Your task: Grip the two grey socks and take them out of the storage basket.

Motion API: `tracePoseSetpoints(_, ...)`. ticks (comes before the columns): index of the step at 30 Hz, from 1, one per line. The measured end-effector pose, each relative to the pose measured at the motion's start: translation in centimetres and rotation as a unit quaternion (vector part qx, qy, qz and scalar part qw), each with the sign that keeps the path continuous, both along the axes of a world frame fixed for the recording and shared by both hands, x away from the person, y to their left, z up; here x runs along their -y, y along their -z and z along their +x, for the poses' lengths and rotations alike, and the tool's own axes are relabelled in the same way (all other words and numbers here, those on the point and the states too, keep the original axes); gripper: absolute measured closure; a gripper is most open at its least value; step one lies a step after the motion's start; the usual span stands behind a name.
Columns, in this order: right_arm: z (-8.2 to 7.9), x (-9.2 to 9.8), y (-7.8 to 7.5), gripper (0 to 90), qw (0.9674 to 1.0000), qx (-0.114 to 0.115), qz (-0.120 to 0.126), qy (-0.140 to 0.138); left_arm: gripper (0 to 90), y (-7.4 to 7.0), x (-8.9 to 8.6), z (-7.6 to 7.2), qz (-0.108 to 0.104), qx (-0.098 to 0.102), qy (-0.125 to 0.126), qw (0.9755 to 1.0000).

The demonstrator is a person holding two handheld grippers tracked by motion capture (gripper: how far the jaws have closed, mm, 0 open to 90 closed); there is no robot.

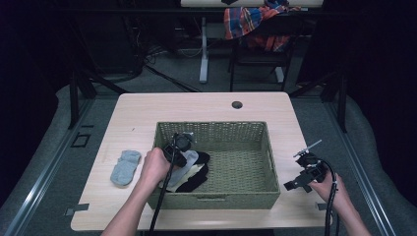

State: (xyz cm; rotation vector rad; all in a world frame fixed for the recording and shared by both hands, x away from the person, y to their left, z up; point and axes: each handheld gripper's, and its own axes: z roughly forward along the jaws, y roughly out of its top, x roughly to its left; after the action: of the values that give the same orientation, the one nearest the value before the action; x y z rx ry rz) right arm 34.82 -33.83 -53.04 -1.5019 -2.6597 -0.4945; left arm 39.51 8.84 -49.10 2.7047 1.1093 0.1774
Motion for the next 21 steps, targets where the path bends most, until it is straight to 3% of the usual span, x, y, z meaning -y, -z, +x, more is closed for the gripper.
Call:
tracePoseSetpoints(4, 0.0, 0.2, 0.0, 4.2, 1.0, 0.002, -0.004, -0.002, 82.8, -1.1, -0.2, -0.3, -0.017, 0.017, 0.0, 0.9997)
tracePoseSetpoints(6, -0.2, -0.1, 0.1, 4.2, 0.9998, 0.01, 0.011, 0.015, 82.9, -1.6, -0.4, -0.5, -0.022, 0.023, 0.001, 0.9995)
tracePoseSetpoints(8, -0.1, 0.0, 0.0, 4.2, 1.0, 0.002, 0.004, 0.003, 83.0, -2.1, -0.6, -0.6, -0.027, 0.028, 0.003, 0.9992)
tracePoseSetpoints(9, -0.2, -0.1, 0.1, 4.2, 0.9998, 0.01, 0.012, 0.015, 83.0, -2.3, -0.7, -0.6, -0.029, 0.031, 0.003, 0.9991)
tracePoseSetpoints(11, -0.2, 0.0, 0.1, 4.2, 0.9998, 0.009, 0.011, 0.015, 83.1, -2.7, -0.9, -0.7, -0.036, 0.035, 0.002, 0.9987)
tracePoseSetpoints(12, 0.0, 0.1, 0.0, 4.2, 1.0, 0.004, -0.001, 0.001, 83.1, -3.0, -1.0, -0.8, -0.041, 0.037, 0.002, 0.9985)
tracePoseSetpoints(21, -0.1, 0.0, 0.0, 4.2, 1.0, 0.001, 0.002, 0.003, 83.3, -5.2, -1.7, -1.3, -0.067, 0.056, -0.001, 0.9962)
